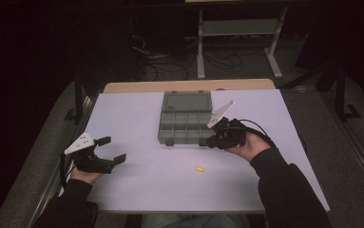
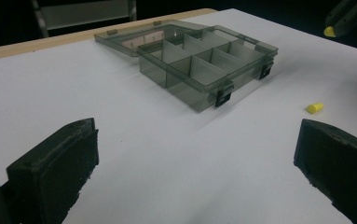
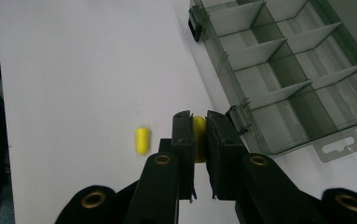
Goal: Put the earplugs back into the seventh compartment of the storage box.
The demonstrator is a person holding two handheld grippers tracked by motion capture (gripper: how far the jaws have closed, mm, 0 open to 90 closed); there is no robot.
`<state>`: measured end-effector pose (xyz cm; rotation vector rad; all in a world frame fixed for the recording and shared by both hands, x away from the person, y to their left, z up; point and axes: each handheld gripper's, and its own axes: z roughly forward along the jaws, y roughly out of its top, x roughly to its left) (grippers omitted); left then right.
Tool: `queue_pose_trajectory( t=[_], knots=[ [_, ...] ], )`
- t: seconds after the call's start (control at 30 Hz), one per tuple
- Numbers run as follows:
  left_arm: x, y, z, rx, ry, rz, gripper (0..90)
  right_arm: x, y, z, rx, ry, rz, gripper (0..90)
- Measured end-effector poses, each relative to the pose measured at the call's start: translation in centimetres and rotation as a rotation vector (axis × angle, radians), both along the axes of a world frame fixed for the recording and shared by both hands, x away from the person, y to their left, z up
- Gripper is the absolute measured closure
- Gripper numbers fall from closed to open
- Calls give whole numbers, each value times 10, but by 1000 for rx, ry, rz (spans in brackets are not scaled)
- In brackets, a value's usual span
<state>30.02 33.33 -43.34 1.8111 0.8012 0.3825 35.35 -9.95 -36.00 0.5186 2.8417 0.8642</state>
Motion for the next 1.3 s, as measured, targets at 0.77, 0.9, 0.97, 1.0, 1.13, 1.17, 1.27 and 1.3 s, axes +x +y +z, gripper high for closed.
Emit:
queue_pose_trajectory(
  t=[0.77,0.9,0.97,1.0,1.13,1.17,1.27,1.3],
  knots=[
    [0,0,0,-5,0,-8,0,50,22,10,-12,-17,-28,806],
    [0,0,0,-7,-1,-9,0,58,28,8,-23,-16,-33,806],
    [0,0,0,-7,0,-9,0,61,31,8,-30,-21,-33,806],
    [0,0,0,-7,1,-9,0,63,33,7,-38,-28,-32,803],
    [-1,0,0,-7,1,-8,0,70,39,4,-46,-28,-37,804],
    [0,0,0,-6,1,-7,0,72,40,3,-47,-26,-35,804],
    [0,0,0,-6,1,-9,0,77,44,-1,-57,-22,-37,804],
    [0,0,0,-7,1,-9,0,78,45,-2,-60,-19,-42,804]
  ],
)
